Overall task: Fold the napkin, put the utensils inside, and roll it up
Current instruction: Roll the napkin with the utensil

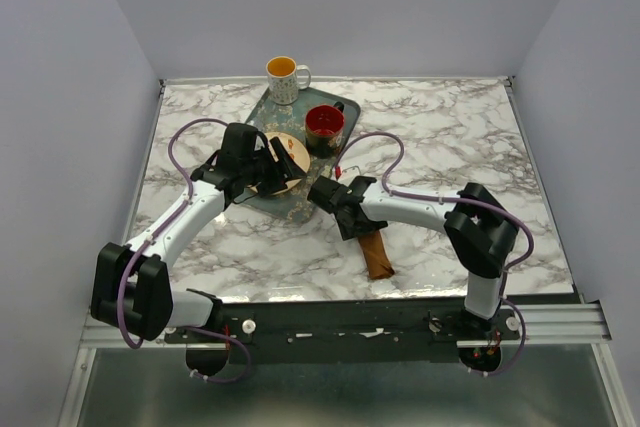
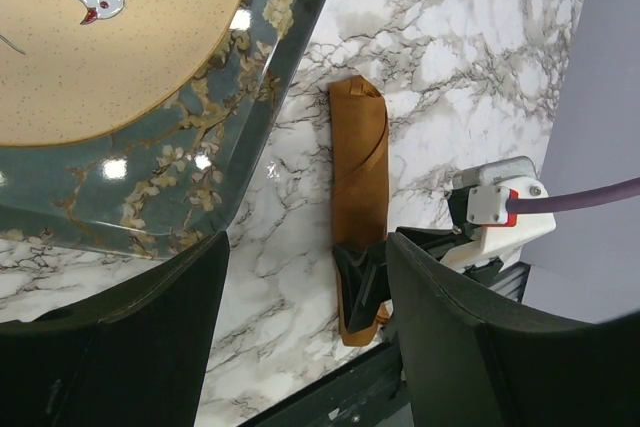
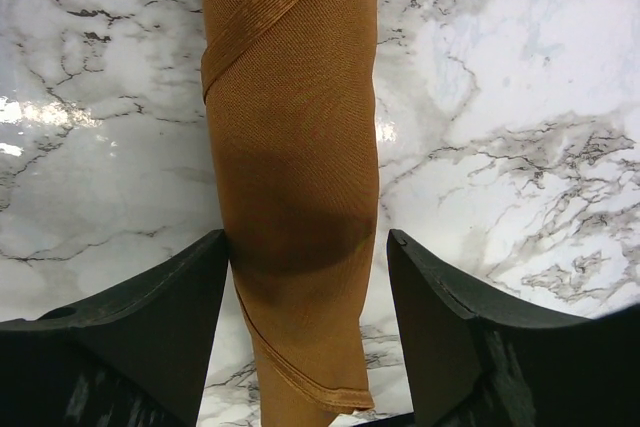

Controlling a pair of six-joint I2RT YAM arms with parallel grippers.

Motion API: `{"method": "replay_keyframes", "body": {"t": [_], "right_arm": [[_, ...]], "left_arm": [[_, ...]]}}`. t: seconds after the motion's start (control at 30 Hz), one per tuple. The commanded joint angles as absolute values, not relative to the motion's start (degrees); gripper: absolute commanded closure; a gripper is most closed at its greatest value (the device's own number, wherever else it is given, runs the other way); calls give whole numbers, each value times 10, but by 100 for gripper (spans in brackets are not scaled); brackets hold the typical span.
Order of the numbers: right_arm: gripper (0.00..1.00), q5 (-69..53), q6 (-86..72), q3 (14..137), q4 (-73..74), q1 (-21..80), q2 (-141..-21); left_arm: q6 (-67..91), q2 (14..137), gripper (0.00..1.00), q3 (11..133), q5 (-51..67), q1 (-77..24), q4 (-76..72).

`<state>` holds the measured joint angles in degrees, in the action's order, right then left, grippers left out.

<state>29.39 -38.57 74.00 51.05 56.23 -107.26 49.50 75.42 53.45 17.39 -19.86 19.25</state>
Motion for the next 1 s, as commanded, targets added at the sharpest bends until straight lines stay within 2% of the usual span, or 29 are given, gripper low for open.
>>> {"method": "replay_keyframes", "body": {"t": [0.0,0.37,0.8,0.97], "right_arm": [[27,298,-392,742,498,567,-1078],[27,280,-379,719,461,552,-1089],[43,239,-353,648,392,516,-1028],[46,183,-323,560,311,483,-963]], "left_arm": [[497,742,27,529,190,-195,180],[497,751,27,521,196,-195,174],[497,773,27,509,241,-197,136],[497,780,27,511,247,-200,134]]}}
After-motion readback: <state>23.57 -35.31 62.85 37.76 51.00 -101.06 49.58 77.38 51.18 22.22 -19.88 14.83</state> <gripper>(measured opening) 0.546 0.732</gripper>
